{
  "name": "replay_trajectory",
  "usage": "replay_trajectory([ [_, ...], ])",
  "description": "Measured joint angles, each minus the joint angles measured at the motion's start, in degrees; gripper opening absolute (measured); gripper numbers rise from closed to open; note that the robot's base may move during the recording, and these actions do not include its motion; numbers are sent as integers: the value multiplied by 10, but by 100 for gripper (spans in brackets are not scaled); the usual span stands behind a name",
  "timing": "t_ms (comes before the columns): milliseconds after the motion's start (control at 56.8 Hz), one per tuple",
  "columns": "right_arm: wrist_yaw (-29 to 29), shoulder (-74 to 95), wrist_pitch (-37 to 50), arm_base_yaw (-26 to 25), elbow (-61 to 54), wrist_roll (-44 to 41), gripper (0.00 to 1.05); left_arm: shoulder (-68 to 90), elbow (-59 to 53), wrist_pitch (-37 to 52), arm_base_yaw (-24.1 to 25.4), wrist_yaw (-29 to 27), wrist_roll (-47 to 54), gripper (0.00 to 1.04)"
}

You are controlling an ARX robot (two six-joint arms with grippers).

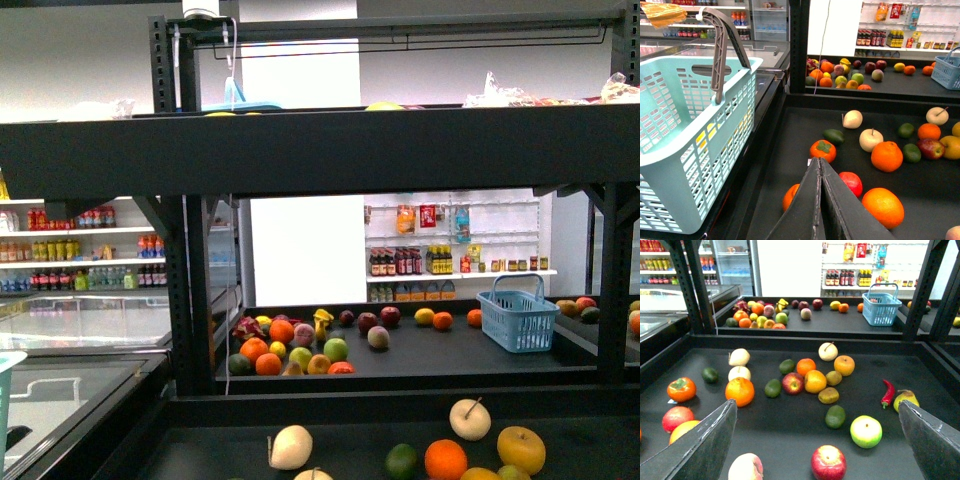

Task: Pick lemon from shelf

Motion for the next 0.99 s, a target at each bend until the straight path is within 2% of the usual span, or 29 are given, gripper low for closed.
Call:
replay_trajectory([
  [493,0,0,0,0,0,0,97,0,0,0,0,0,0,94],
  [528,0,0,0,0,0,0,97,0,0,0,0,0,0,98],
  [986,0,0,0,0,0,0,97,0,0,0,0,0,1,97],
])
